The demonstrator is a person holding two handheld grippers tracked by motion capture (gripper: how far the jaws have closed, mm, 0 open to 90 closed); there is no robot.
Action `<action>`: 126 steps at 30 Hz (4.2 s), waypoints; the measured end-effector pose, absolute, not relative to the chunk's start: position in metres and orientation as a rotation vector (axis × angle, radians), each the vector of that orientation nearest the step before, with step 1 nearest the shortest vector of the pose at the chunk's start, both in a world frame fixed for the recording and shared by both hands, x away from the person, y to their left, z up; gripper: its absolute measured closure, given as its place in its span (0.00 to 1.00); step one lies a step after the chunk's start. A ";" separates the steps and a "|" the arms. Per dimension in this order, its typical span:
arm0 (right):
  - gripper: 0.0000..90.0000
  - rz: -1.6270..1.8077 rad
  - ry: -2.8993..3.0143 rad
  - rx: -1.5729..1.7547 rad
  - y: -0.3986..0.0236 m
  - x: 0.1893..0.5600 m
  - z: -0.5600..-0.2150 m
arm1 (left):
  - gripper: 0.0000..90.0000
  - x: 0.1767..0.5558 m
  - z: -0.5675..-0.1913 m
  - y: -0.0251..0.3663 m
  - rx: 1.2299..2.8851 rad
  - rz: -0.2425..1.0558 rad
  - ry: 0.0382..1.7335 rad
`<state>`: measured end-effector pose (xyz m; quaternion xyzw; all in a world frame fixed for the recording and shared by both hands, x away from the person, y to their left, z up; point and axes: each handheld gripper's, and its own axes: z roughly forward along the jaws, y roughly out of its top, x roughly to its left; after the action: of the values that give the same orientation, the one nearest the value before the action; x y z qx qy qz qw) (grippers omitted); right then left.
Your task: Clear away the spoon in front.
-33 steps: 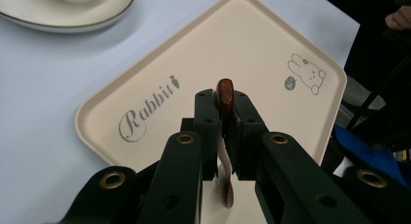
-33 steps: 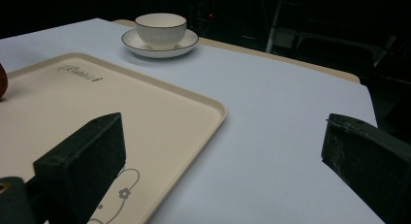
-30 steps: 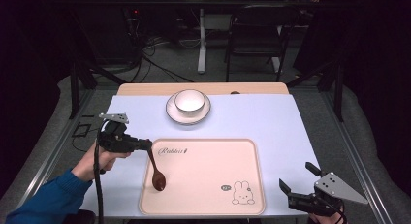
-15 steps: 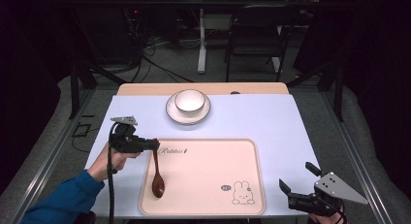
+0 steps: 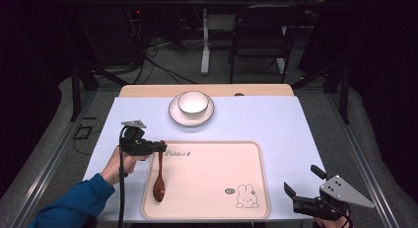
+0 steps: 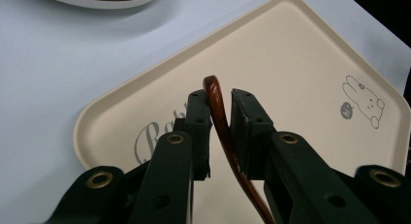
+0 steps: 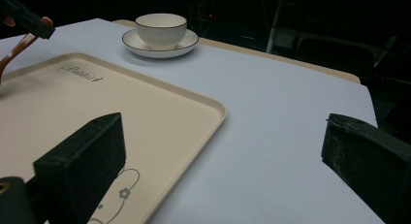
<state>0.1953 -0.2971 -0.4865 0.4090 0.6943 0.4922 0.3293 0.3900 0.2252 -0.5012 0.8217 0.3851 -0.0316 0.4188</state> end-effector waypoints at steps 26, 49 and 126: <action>0.01 1.288 1.817 1.067 -0.297 0.195 -0.486 | 0.86 0.404 -0.526 0.211 2.089 -0.033 1.047; 0.01 1.286 1.819 1.064 -0.296 0.195 -0.486 | 0.85 0.405 -0.541 0.209 2.162 -0.023 1.105; 0.01 1.285 1.815 1.063 -0.296 0.195 -0.486 | 0.00 0.276 -0.457 0.287 2.055 0.535 0.992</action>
<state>0.1946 -0.2962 -0.4860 0.4068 0.6946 0.4917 0.3322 0.2756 0.2865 -0.4570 0.8078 0.3900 0.2105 0.3886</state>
